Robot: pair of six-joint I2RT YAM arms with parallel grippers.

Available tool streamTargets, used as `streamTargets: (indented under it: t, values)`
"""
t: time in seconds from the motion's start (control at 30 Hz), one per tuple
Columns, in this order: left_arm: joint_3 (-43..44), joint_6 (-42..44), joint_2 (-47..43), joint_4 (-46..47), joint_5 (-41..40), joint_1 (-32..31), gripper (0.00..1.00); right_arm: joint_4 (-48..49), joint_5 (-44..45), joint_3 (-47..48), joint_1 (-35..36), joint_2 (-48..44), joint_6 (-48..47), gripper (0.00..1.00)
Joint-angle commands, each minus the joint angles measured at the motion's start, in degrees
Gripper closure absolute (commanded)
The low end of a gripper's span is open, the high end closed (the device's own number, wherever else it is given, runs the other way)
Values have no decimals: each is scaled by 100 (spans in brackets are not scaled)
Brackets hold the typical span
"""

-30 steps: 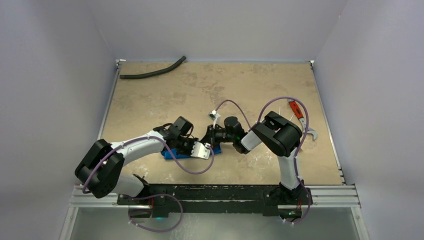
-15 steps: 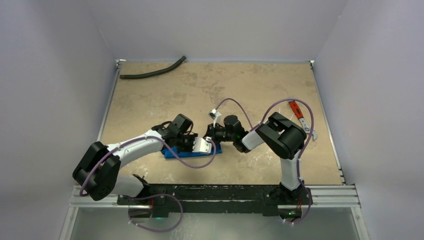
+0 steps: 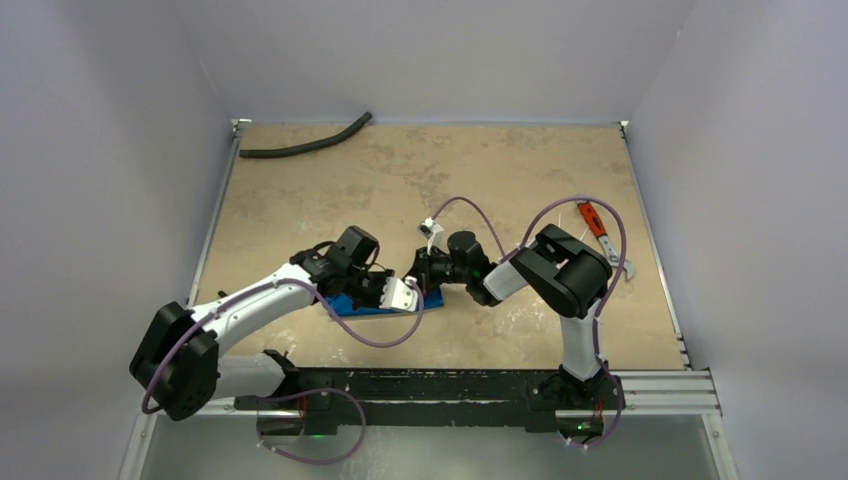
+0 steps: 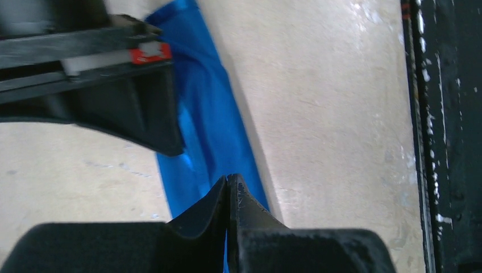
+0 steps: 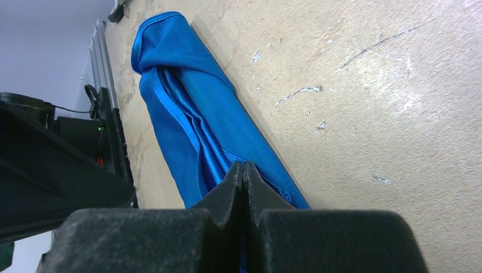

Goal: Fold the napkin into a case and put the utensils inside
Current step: Smooth out the smaller rectangle-folded napkin at the center of the board.

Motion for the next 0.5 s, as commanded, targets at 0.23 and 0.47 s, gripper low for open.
streamTargets:
  t: [0.23,0.47]
  values:
    - [-311,861,776,257,-74,-22,100,-1170,-553,585,-22,-771,-217,100]
    - [-403,785,719,248,-111,-17,100,-2248,-485,1005,-262,-1138,-699,93]
